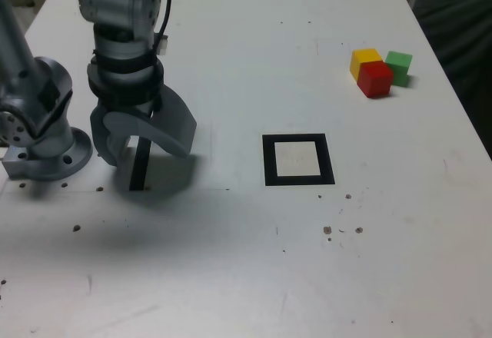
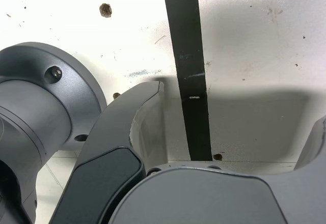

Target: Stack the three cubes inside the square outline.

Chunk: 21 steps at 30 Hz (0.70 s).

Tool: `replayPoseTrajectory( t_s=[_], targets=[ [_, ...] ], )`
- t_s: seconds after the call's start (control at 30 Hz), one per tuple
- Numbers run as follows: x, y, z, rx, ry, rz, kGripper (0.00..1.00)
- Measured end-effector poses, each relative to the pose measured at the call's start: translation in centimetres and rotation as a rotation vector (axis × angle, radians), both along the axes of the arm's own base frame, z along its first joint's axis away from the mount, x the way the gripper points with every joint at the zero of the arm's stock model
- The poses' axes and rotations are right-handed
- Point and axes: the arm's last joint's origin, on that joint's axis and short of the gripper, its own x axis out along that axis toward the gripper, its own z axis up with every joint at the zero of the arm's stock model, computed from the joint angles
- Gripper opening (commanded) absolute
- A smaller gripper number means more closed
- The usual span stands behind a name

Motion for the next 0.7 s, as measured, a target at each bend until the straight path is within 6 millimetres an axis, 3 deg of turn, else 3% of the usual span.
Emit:
replayPoseTrajectory(
  t_s=[0.53, 0.7],
  targets=[
    [0.0, 0.0, 0.0, 0.003, 0.001, -0.001, 1.0],
    [0.8, -0.1, 1.1, 0.005, -0.011, -0.025, 1.0]
  ],
)
